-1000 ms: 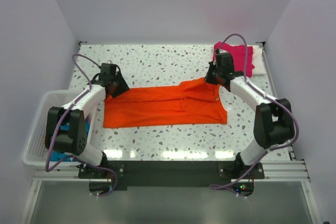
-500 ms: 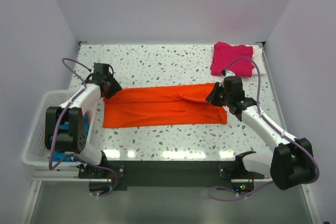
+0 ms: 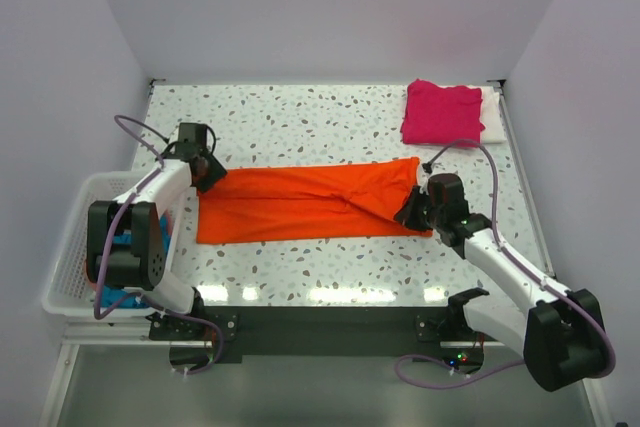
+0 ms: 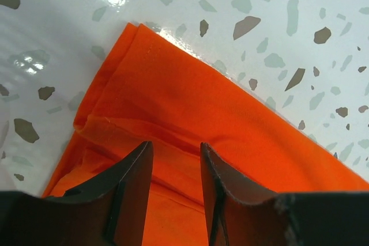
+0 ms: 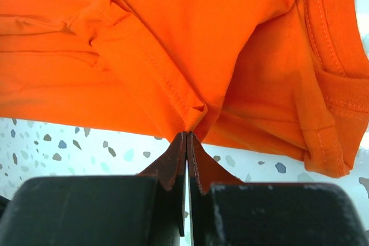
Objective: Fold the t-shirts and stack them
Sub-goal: Fold the tshirt
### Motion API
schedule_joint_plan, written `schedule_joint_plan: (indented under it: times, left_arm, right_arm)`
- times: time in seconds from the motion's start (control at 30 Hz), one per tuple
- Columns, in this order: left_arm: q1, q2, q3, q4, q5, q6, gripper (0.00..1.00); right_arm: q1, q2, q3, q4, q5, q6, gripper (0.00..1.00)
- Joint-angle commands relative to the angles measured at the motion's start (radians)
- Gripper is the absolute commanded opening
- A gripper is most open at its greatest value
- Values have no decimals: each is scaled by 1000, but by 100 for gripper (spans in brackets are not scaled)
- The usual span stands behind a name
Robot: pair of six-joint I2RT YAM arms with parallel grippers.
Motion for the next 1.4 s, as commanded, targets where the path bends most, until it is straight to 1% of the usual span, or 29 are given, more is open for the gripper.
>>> schedule_joint_plan:
  times: [0.0,0.1,0.23,0.33,0.37,0.4,0.47,0.5,0.63,0.73,0.83,0.87,0.9,0.93,0.97,1.07,1.1,1.2,1.37]
  left_arm:
    - [20,-28,-11,-23,-57,-28,42]
    - [23,-16,-11,-41,-67,-37,39]
    - [24,-25,-25,-48,-80,-47,36]
    - [24,-39,-35,-54,-84,-47,35]
    - [23,-44,-37,-54,-83,-47,34]
    - [23,-48,-46,-49,-80,-42,34]
    - [24,-62,-52,-29,-60,-27,34]
    - [23,-67,-55,-19,-48,2,34]
    - [21,-113,-63,29,8,59,35]
    - [12,-136,-58,46,38,101,37]
    - [-9,-146,-43,48,65,136,39]
    - [-17,-148,-38,41,66,142,40]
    - [-23,-149,-31,40,68,154,40]
    - [-32,-153,-28,40,74,157,40]
    - [-36,-156,-29,40,83,159,40]
    - [-43,-166,-37,44,107,170,40]
    - [-43,-168,-40,44,112,173,40]
    - [-48,-180,-54,52,126,183,40]
    - [-49,-189,-68,55,134,194,40]
  right_arm:
    - [6,-26,-27,36,-14,17,1]
    - [6,-31,-51,42,-6,18,1]
    - [6,-32,-73,50,6,23,2]
    - [6,-25,-73,55,9,24,6]
    - [6,-25,-73,55,9,26,9]
    - [6,-28,-71,53,12,26,16]
    - [6,-32,-59,44,21,23,23]
    - [6,-43,-53,38,26,18,29]
    - [9,-51,-1,15,60,-9,40]
    - [32,-9,48,42,61,-26,43]
    - [80,101,106,102,73,-34,43]
    - [97,170,123,125,83,-41,43]
    - [132,202,142,136,102,-49,43]
    - [146,234,181,148,112,-57,43]
    - [161,305,201,171,119,-72,43]
    - [206,412,283,194,129,-98,42]
    - [224,472,300,197,155,-106,42]
    - [255,546,346,211,192,-117,42]
    - [304,594,396,194,273,-123,42]
